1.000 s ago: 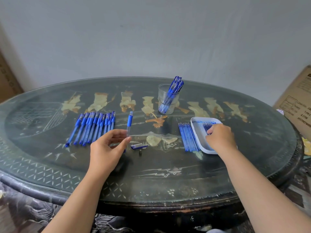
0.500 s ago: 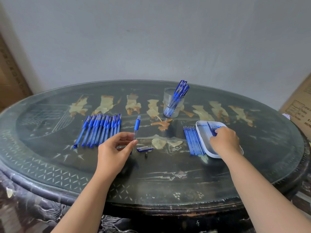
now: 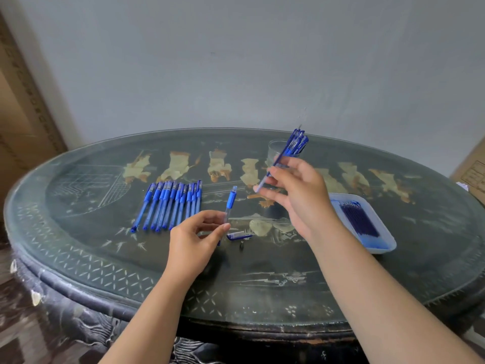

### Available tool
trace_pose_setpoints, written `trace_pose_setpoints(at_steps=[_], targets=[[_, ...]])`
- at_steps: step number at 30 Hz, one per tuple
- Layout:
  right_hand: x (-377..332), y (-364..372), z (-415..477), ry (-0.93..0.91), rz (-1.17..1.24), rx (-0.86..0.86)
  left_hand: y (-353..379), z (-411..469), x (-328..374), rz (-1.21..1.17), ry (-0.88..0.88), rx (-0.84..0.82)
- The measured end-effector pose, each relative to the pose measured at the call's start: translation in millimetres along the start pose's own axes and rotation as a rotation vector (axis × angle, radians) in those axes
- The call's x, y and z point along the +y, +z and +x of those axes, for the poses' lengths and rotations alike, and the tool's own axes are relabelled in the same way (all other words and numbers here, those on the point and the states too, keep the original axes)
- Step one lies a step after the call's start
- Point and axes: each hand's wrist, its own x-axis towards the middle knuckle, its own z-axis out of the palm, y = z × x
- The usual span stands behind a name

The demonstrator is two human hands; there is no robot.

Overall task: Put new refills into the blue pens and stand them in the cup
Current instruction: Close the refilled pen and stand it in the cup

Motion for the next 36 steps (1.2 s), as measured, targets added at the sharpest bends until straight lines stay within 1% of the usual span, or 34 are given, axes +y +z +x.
trace_pose_setpoints(at_steps=[3, 6, 10, 16, 18, 21, 24, 28, 36], targets=[[2.5, 15.7, 2.6, -0.012, 0.002, -0.039, 0.2, 0.3, -1.0, 0.001, -0.001, -0.004], [5.3, 23.5, 5.8, -0.011, -0.062, -0.061, 0.1, 0.4, -1.0, -0.003, 0.003, -0.013], [9.4, 25.4, 8.1, 0.008, -0.114, -0.071, -0.7, 0.7, -1.1, 0.008, 0.015, -0.014], [10.9, 24.4, 9.7, -0.026, -0.191, -0.065, -0.6, 0.8, -1.8, 0.043, 0.031, -0.021], [11.3, 24.2, 10.4, -0.067, -0.269, -0.094, -0.6, 1.2, -1.7, 0.047, 0.026, -0.02], [13.5, 24.4, 9.6, -0.122, -0.468, -0.179, -0.2, 1.3, -1.6, 0.031, 0.022, -0.012], [20.0, 24.8, 6.2, -0.115, -0.602, -0.228, -0.1, 1.6, -2.3, 0.006, 0.01, 0.011], [25.4, 23.2, 3.5, -0.064, -0.586, -0.241, -0.5, 1.5, -2.6, 0.009, 0.014, 0.007], [25.4, 19.5, 0.4, -0.033, -0.553, -0.257, -0.8, 1.7, -1.5, -0.017, -0.007, 0.008]])
